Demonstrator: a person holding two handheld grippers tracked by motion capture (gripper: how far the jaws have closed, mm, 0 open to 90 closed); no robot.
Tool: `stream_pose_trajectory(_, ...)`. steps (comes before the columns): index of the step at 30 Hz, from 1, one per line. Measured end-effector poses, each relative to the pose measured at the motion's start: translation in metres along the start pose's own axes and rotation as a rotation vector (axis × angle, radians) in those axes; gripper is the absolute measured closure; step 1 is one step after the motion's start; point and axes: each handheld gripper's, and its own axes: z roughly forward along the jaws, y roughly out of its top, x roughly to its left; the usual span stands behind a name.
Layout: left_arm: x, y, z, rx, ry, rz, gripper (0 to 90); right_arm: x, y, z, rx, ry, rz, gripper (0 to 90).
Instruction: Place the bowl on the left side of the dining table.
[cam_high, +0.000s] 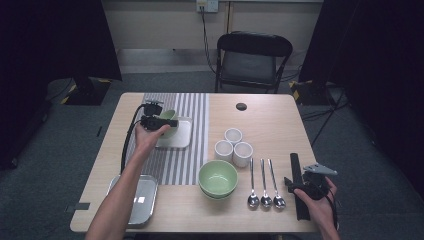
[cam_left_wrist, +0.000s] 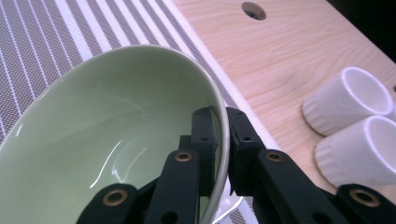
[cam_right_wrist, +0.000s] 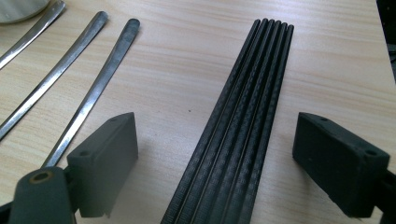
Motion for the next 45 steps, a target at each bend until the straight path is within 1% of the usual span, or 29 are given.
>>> stream_pose_trajectory(1,-0.001,-0.002,0.003,0.004,0.027,0.008,83.1,0.000,0.000,0.000,0.000,0.000,0.000,13.4)
stream_pose_trajectory(3,-0.002,-0.006,0.008,0.021,0.031,0.019,83.4,0.000,0.000,0.000,0.000,0.000,0.000,13.4)
stream_pose_trajectory(4,-0.004,-0.007,0.009,0.006,0.023,0.027,83.4,0.000,0.000,0.000,0.000,0.001,0.000,13.4)
stream_pose_trajectory(5,-0.007,-0.007,0.011,-0.005,0.034,0.031,83.3,0.000,0.000,0.000,0.000,0.000,0.000,13.4)
stream_pose_trajectory(7,-0.007,-0.007,0.012,0.001,0.027,0.023,83.4,0.000,0.000,0.000,0.000,0.001,0.000,13.4)
stream_pose_trajectory(8,-0.008,-0.007,0.014,0.011,0.017,0.031,83.4,0.000,0.000,0.000,0.000,0.001,0.000,13.4)
stream_pose_trajectory(11,-0.013,-0.008,0.018,0.027,0.017,0.030,83.2,0.000,0.000,0.000,0.000,0.001,0.000,13.4)
stream_pose_trajectory(13,-0.014,-0.008,0.020,0.031,0.021,0.042,82.9,0.000,0.000,0.000,0.000,0.002,0.000,13.4)
stream_pose_trajectory(15,-0.015,-0.009,0.023,0.045,0.008,0.047,82.4,0.000,0.000,0.000,0.000,0.001,0.000,13.4)
stream_pose_trajectory(17,-0.017,-0.009,0.025,0.046,0.013,0.052,82.1,0.000,0.000,0.000,0.000,0.001,0.000,13.4)
stream_pose_trajectory(20,-0.020,-0.009,0.027,0.063,0.018,0.074,81.9,0.000,0.000,0.000,0.000,0.002,0.000,13.4)
stream_pose_trajectory(22,-0.020,-0.010,0.028,0.055,0.021,0.075,81.7,0.000,0.000,0.000,0.000,0.002,0.000,13.4)
stream_pose_trajectory(24,-0.020,-0.010,0.029,0.058,0.019,0.076,81.7,0.000,0.000,0.000,0.000,0.002,0.000,13.4)
stream_pose_trajectory(26,-0.020,-0.011,0.029,0.057,0.019,0.090,81.7,0.000,0.000,0.000,0.000,0.002,0.000,13.4)
stream_pose_trajectory(28,-0.020,-0.012,0.030,0.067,0.015,0.097,81.4,0.000,0.000,0.000,0.000,0.002,0.000,13.4)
stream_pose_trajectory(31,-0.019,-0.014,0.031,0.057,0.012,0.090,81.0,0.000,0.000,0.000,0.000,0.002,0.000,13.4)
stream_pose_trajectory(36,-0.018,-0.014,0.034,0.060,-0.005,0.083,79.6,0.000,0.000,0.000,0.000,0.002,0.000,13.4)
stream_pose_trajectory(37,-0.018,-0.015,0.034,0.053,-0.006,0.079,79.4,0.000,0.000,0.000,0.000,0.003,-0.001,13.4)
stream_pose_trajectory(41,-0.018,-0.015,0.036,0.061,-0.005,0.092,78.9,0.000,0.000,0.000,0.000,0.004,-0.001,13.4)
stream_pose_trajectory(45,-0.018,-0.015,0.038,0.064,-0.018,0.088,77.5,0.000,0.000,0.000,0.000,0.004,-0.001,13.4)
